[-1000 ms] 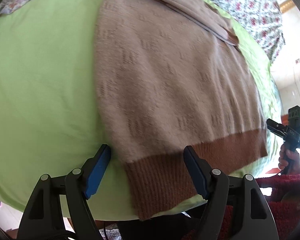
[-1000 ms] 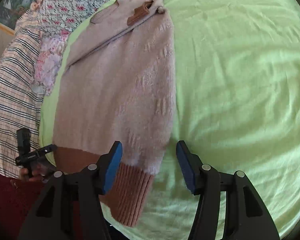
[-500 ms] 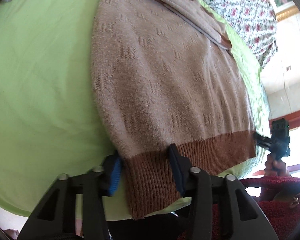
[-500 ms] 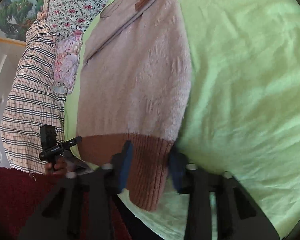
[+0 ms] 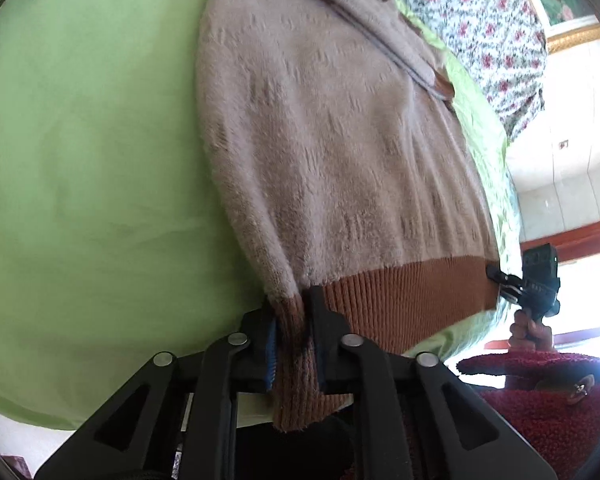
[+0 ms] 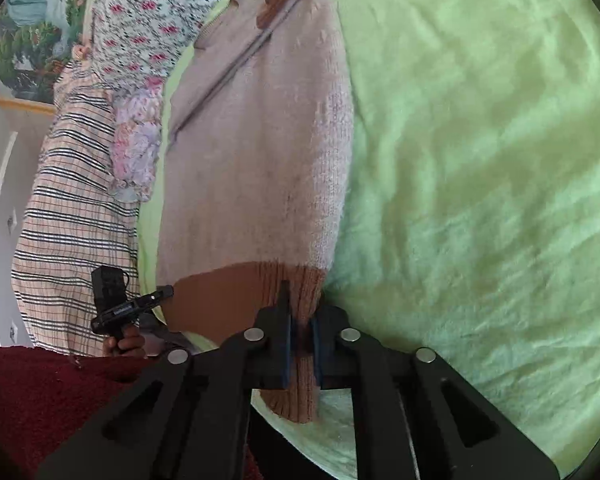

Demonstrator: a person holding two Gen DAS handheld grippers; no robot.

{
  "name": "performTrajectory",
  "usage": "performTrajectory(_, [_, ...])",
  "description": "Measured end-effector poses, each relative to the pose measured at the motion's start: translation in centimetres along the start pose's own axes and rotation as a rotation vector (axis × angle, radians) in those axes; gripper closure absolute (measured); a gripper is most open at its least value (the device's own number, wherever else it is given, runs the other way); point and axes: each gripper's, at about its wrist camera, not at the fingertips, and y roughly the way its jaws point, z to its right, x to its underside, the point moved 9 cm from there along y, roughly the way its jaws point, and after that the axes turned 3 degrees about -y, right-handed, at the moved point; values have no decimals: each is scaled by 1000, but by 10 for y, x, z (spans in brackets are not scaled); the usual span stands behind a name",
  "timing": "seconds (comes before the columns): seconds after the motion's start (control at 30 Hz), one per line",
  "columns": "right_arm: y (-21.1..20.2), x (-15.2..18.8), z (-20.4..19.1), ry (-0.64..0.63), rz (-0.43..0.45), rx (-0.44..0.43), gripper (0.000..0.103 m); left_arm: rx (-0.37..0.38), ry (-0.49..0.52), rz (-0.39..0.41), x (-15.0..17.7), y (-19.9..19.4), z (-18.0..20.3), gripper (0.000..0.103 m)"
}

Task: Fold small clothes
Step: 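Grasp the brown ribbed hem with both tools, then lift the hem with both tools toward the collar and release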

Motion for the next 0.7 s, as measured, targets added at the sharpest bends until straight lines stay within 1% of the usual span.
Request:
performTrajectory(0.07, [3,0,1,-19,-1,7,91,-11,31,-1,-1,3,4,91])
performTrajectory(0.1, [4,-1,-1,-23,5,11,94,-19,48,7,-1,3,6,92])
performTrajectory(0.13, [3,-1,-2,-22,10,6,95,-27,60,16,-1,3,9,96])
performTrajectory(0.2, [-5,2,-3,-20,28,-12,96,-26,69,40,-1,-5,14,97])
performTrajectory(0.33, [-21,5,-2,1,83,-58,96,-8,23,79,1,-25,7,98])
performTrajectory(0.37, [-24,2,-8,0,97,-79,96,1,1,95,-2,-31,7,98])
performTrajectory(0.43, [-30,-10,-24,-18,132,-120,96,20,-8,127,-12,-42,14,98])
performTrajectory(0.5, [-39,-31,-42,-47,184,-156,96,35,10,172,-30,-56,28,98])
performTrajectory(0.53, [-42,-39,-49,-62,201,-159,96,42,21,190,-38,-62,34,98])
performTrajectory(0.57, [-47,-53,-58,-87,225,-160,96,53,42,225,-55,-71,45,98])
performTrajectory(0.67, [-56,-94,-79,-142,292,-159,96,72,77,293,-95,-89,62,98])
performTrajectory(0.7, [-58,-108,-84,-152,312,-157,96,84,90,327,-117,-96,68,98])
